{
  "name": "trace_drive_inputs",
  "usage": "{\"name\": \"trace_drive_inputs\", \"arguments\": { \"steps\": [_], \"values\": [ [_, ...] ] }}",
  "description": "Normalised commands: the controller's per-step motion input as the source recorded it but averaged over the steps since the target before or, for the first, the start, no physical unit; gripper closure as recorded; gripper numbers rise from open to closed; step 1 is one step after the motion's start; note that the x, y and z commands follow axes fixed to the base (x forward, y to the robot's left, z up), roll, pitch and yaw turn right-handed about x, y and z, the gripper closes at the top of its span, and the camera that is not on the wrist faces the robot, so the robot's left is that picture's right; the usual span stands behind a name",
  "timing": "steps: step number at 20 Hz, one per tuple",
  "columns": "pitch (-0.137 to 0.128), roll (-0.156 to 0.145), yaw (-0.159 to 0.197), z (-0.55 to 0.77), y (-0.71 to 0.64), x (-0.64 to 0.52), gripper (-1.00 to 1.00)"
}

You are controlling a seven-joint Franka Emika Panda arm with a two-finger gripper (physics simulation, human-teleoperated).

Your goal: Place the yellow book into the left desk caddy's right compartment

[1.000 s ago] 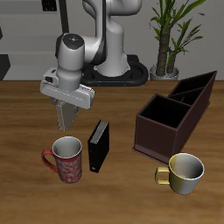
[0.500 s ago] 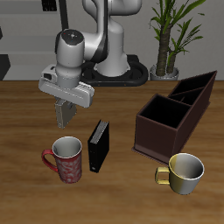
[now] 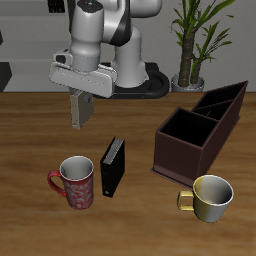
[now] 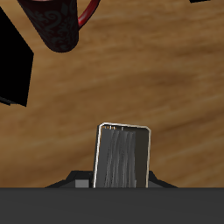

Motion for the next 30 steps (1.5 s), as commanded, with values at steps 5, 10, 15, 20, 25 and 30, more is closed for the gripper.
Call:
{"name": "trace_drive_inputs", "arguments": {
  "steps": [5,10,15,20,25,30],
  "values": [
    [-0.06,0.007,0.038,0.68,0.24,0.0,1.0],
    [-0.055,0.0,0.016,0.65,0.23,0.1,1.0],
    [-0.029,0.007,0.039,0.4,0.25,0.08,1.0],
    [-0.008,0.021,0.012,0.29,0.26,-0.05,1.0],
    [-0.042,0.022,0.045,0.29,0.41,-0.16,1.0],
    [0.001,0.058,0.001,0.13,0.46,-0.09,1.0]
  ]
}}
